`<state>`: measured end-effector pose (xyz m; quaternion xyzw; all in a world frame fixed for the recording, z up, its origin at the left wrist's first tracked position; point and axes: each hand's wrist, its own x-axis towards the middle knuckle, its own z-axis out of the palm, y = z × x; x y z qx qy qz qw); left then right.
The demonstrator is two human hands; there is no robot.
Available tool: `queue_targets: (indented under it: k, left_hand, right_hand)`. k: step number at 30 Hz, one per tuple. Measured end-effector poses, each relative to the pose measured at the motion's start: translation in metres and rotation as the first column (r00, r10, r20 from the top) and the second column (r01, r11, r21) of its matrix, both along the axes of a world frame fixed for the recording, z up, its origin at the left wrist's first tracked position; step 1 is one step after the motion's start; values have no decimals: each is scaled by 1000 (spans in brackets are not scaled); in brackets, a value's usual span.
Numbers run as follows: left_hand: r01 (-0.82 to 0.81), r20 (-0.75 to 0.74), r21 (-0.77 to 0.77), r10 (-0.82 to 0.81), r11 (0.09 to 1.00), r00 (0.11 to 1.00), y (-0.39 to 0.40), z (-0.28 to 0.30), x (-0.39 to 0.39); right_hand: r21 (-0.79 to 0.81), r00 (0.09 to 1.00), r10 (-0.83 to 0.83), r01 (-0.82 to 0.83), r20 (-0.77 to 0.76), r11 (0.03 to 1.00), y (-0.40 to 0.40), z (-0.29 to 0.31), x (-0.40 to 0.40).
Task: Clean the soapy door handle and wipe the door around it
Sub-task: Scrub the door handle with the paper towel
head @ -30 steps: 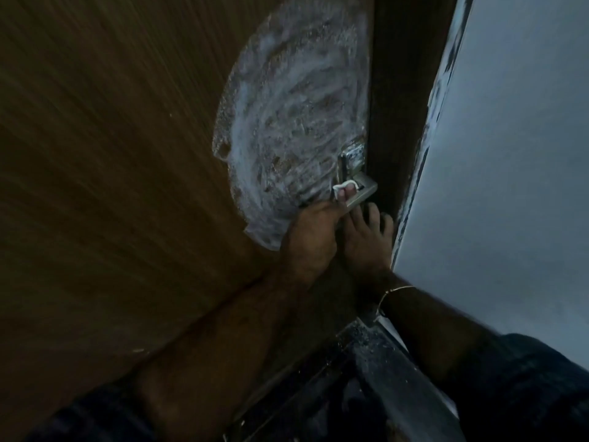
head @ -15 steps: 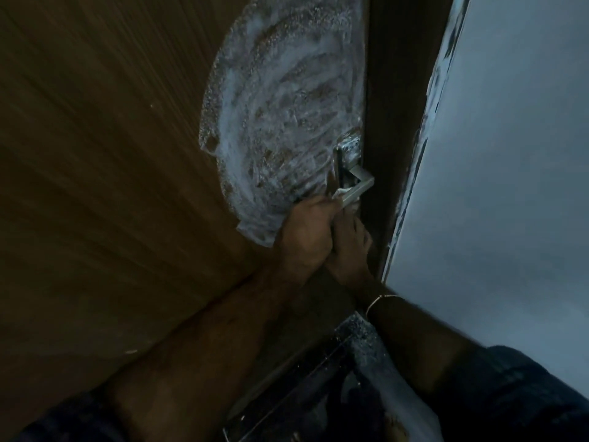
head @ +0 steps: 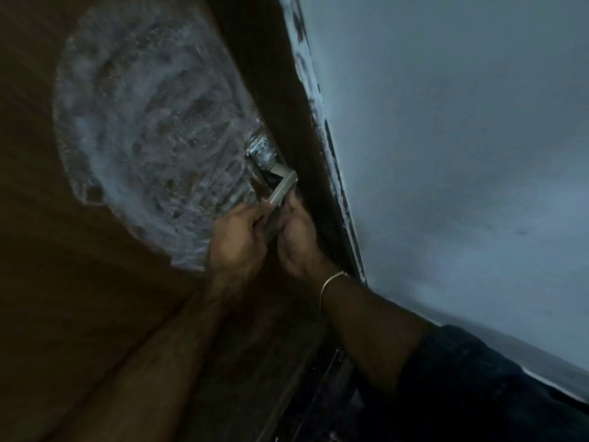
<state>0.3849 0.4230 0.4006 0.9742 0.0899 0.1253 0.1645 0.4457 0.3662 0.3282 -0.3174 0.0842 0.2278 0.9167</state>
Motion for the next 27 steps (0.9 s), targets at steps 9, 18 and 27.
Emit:
queue_targets:
  k: [9, 18, 27]
  left_hand:
    - [2, -4, 60, -2, 998, 1000, 2, 0, 1]
    - [1, -18, 65, 0, 998, 1000, 3, 0, 2]
    - [-27, -71, 26, 29, 999, 997, 0, 2, 3]
  right_hand:
    - [-294, 973, 55, 14, 226, 956, -13, -10, 2]
    - [-386, 947, 56, 75, 317, 919, -36, 3, 49]
    - [-324, 928, 137, -19, 345, 946, -48, 41, 57]
